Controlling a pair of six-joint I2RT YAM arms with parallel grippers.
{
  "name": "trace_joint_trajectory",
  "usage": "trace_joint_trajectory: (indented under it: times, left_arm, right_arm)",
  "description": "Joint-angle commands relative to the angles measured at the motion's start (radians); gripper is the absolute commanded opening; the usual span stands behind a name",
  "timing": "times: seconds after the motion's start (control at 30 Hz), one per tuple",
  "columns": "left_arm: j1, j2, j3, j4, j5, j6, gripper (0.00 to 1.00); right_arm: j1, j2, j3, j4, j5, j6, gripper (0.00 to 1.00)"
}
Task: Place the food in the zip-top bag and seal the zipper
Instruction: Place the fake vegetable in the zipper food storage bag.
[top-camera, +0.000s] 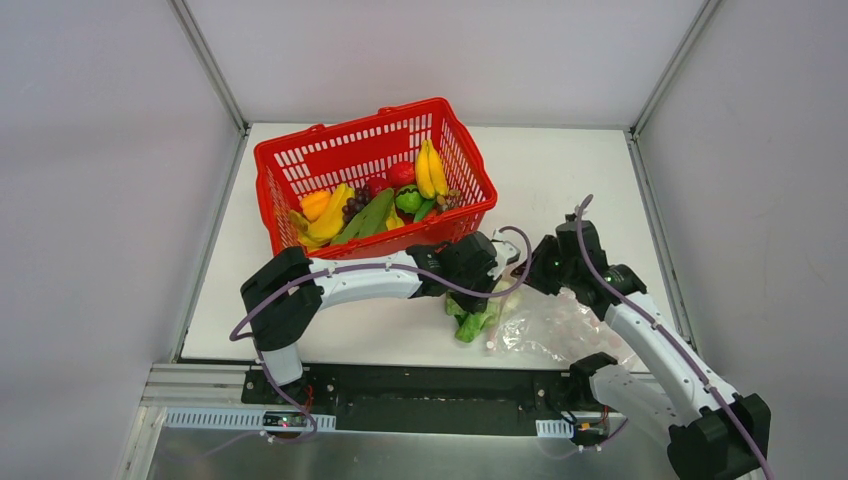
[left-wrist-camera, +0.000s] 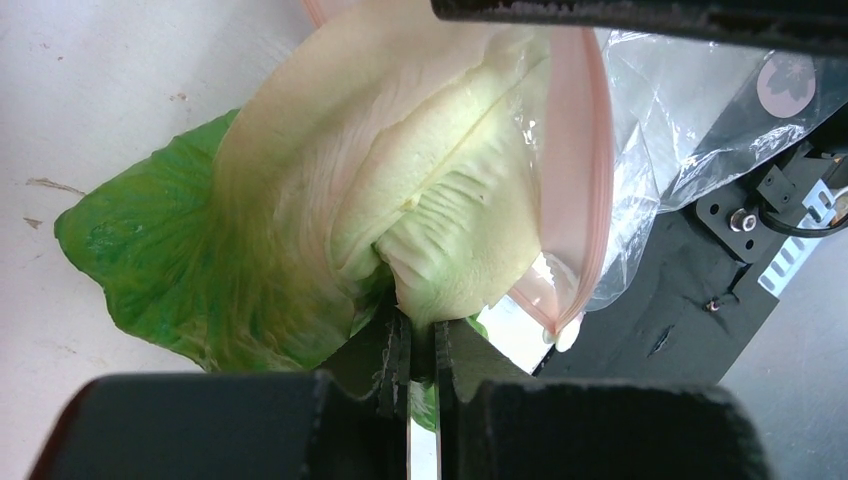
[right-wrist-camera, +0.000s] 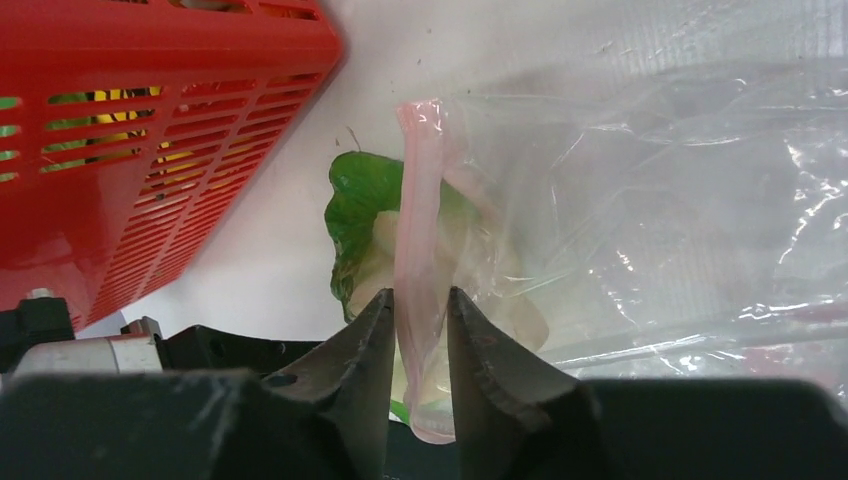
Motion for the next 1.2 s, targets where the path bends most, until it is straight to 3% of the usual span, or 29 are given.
trace_joint_trajectory:
  times: [0.0, 0.13, 0.37, 0.63, 0.83, 0.93, 0.97, 1.1, 1.17]
  left_arm:
    - [-0.007, -0.017, 0.037, -0.038, 0.023, 0.05, 0.0]
    - [-0.019, -0.023, 0.044, -0.044, 0.023, 0.117, 0.0]
    - [-0.064, -0.014, 0.12, -0.136, 0.052, 0.278, 0.0]
    - [-0.066, -0.027, 0.142, -0.106, 0.085, 0.255, 0.0]
    - [-0.064, -0.046, 0.02, 0.087, 0.066, 0.128, 0.18]
    - [-0.06, -0.078, -0.088, 0.23, 0.064, 0.065, 0.35]
    - [-0.058, -0.084, -0.107, 0.245, 0.07, 0.058, 0.46]
    - [-0.05, -0.13, -0.171, 0.274, 0.037, 0.044, 0.53]
    - [-0.047, -0.171, -0.213, 0.315, 0.025, 0.039, 0.65]
  right_arm:
    - [-0.004, 0.01, 0.04, 0.023, -0.025, -0.034, 0.21]
    - [-0.006, 0.002, 0.032, 0.034, -0.043, -0.044, 0.0]
    - [-0.004, -0.065, -0.014, 0.161, -0.218, -0.105, 0.0]
    - [-0.004, -0.019, -0.035, 0.162, -0.33, -0.143, 0.0]
    - [-0.003, -0.077, -0.112, 0.236, -0.253, -0.038, 0.0]
    - [-0.004, -0.079, -0.135, 0.256, -0.224, -0.001, 0.0]
    - [-0.004, -0.081, -0.146, 0.266, -0.215, 0.004, 0.0]
    - [-0.006, -0.075, -0.153, 0.274, -0.197, 0.004, 0.0]
    - [-0.006, -0.066, -0.151, 0.27, -0.2, -0.001, 0.0]
